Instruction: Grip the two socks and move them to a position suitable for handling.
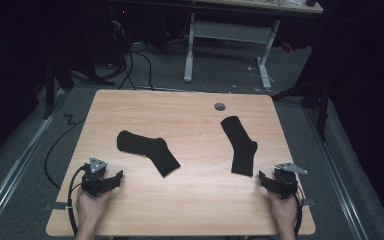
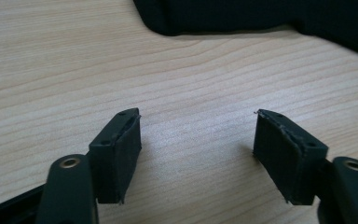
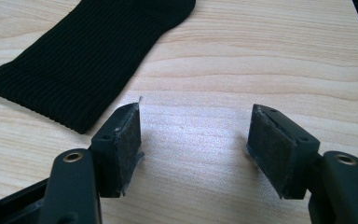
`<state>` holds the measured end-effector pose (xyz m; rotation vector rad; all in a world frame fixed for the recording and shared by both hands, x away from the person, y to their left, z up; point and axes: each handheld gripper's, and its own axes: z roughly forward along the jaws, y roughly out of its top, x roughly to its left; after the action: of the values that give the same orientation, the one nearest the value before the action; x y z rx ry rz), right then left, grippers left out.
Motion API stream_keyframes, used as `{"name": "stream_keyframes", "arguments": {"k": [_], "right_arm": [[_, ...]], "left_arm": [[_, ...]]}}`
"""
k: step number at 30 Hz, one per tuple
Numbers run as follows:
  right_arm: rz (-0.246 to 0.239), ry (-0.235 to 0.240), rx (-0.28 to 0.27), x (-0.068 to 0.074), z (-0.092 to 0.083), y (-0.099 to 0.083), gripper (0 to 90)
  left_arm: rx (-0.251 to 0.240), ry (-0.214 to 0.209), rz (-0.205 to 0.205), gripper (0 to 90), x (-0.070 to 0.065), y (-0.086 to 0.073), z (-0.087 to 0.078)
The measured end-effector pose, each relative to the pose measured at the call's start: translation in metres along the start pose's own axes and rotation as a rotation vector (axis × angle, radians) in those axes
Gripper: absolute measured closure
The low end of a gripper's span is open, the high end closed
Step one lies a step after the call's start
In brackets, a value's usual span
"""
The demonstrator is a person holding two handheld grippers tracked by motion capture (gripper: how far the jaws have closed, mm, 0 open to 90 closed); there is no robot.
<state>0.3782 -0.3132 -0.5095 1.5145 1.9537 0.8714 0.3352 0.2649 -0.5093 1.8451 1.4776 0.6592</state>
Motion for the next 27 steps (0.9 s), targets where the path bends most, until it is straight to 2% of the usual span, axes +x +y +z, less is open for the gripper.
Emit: {"name": "stream_keyframes", "arguments": {"k": [9, 13, 16, 19, 23, 27], "right_arm": [[0.000, 0.005, 0.001, 0.000, 0.000, 0.000, 34.3], [-0.004, 0.006, 0.002, 0.000, 0.000, 0.000, 34.2], [-0.007, 0.009, 0.002, 0.000, 0.000, 0.000, 34.0], [-0.007, 0.012, 0.003, 0.001, 0.000, 0.000, 33.9], [-0.008, 0.015, 0.002, 0.001, 0.000, 0.000, 33.9], [-0.009, 0.015, 0.002, 0.001, 0.000, 0.000, 33.9]], "left_arm": [[0.010, -0.015, 0.006, 37.6, -0.003, 0.007, 0.001], [-0.006, -0.025, -0.015, 40.6, -0.004, 0.011, -0.002], [0.003, -0.028, -0.009, 43.2, -0.006, 0.016, -0.001], [0.001, -0.039, -0.018, 43.5, -0.010, 0.022, 0.000], [-0.006, -0.051, -0.003, 44.4, -0.017, 0.030, 0.002], [-0.010, -0.068, -0.006, 45.0, -0.024, 0.038, 0.006]]}}
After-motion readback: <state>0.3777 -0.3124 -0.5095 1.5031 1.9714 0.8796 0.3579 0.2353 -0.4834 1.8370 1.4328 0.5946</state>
